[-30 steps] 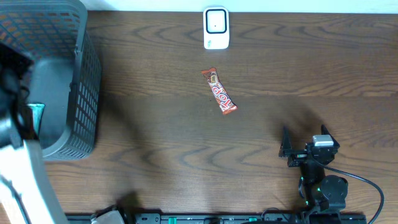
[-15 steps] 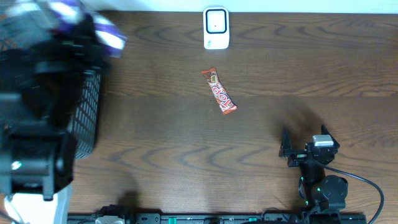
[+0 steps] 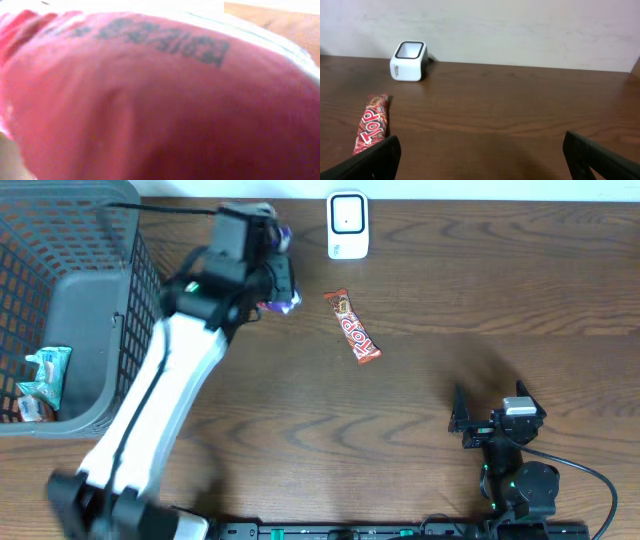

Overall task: Scan the item barcode
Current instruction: 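Place the pink pack beside the bar and open the left gripper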

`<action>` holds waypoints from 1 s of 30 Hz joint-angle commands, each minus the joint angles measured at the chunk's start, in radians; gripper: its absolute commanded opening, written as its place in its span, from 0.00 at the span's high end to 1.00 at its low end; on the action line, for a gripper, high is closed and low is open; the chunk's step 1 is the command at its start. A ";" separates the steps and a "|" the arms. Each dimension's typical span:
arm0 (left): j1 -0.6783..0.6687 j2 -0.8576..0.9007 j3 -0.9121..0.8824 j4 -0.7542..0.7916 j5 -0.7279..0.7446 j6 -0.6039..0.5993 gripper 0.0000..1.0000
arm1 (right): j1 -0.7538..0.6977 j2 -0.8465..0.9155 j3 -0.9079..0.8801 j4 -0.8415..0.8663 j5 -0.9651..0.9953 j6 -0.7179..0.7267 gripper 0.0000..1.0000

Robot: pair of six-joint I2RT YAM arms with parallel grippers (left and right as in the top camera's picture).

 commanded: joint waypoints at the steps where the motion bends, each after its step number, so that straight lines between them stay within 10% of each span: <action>1: -0.009 0.121 0.011 -0.039 -0.017 -0.034 0.93 | 0.005 -0.005 -0.002 -0.003 0.001 -0.004 0.01; 7: -0.047 0.254 0.011 -0.075 0.054 -0.034 0.88 | 0.005 -0.005 -0.002 -0.003 0.001 -0.004 0.01; 11: -0.070 0.264 0.011 -0.076 0.087 -0.033 0.45 | 0.005 -0.005 -0.002 -0.003 0.001 -0.004 0.01; 14: -0.069 0.240 0.011 -0.072 0.087 -0.033 0.43 | 0.005 -0.005 -0.002 -0.003 0.001 -0.004 0.01; 26: 0.096 -0.179 0.013 -0.057 0.083 -0.033 0.00 | 0.005 -0.005 -0.002 -0.003 0.001 -0.004 0.01; 30: 0.193 -0.338 0.013 -0.040 0.029 -0.033 0.02 | 0.005 -0.005 -0.002 -0.003 0.001 -0.004 0.01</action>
